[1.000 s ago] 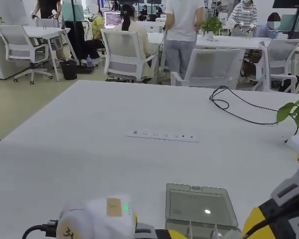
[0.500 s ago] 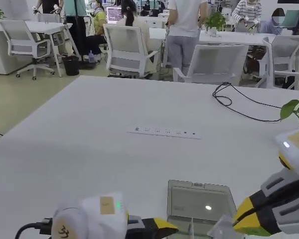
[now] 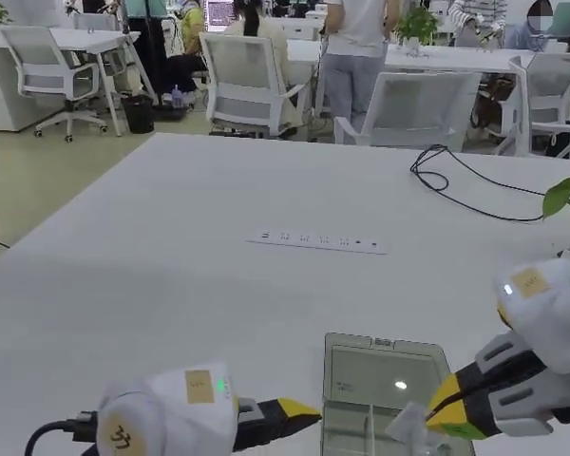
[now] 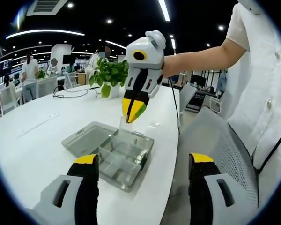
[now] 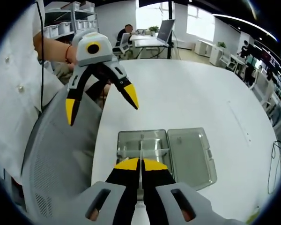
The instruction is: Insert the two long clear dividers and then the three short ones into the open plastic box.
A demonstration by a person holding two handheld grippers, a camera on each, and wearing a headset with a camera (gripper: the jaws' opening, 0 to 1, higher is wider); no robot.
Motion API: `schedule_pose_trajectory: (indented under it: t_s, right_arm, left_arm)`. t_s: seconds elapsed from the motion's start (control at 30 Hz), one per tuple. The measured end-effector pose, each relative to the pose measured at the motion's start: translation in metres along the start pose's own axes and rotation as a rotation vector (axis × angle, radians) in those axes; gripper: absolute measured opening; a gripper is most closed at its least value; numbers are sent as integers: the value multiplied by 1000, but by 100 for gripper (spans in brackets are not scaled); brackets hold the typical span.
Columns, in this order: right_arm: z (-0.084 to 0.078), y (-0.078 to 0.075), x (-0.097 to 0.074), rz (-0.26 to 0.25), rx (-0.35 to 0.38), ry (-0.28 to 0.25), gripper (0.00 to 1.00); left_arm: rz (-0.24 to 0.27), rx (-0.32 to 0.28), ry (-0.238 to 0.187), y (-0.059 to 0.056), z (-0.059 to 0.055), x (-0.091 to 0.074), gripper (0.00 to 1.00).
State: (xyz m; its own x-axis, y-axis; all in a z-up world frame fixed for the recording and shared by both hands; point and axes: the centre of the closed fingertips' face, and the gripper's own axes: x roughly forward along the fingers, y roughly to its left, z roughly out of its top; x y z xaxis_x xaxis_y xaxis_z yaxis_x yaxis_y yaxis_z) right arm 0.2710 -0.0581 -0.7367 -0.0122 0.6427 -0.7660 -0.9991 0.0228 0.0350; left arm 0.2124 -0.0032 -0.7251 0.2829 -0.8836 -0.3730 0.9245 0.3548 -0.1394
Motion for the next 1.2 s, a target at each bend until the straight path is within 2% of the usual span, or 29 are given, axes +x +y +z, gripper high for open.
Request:
schedule_pose_trajectory:
  t_s: [0.27, 0.8, 1.0, 1.2]
  right_arm:
    - [-11, -5, 10, 3, 21, 9, 3]
    - [-20, -6, 19, 7, 21, 25, 3]
    - [-17, -2, 25, 16, -45, 21, 3]
    - [-17, -3, 29, 17, -48, 25, 3]
  left_arm:
    - [5, -13, 2, 2, -3, 0, 84]
    - [4, -19, -2, 2, -4, 1, 83]
    - [0, -22, 0, 0, -5, 2, 84]
    - [-2, -23, -2, 0, -5, 2, 83]
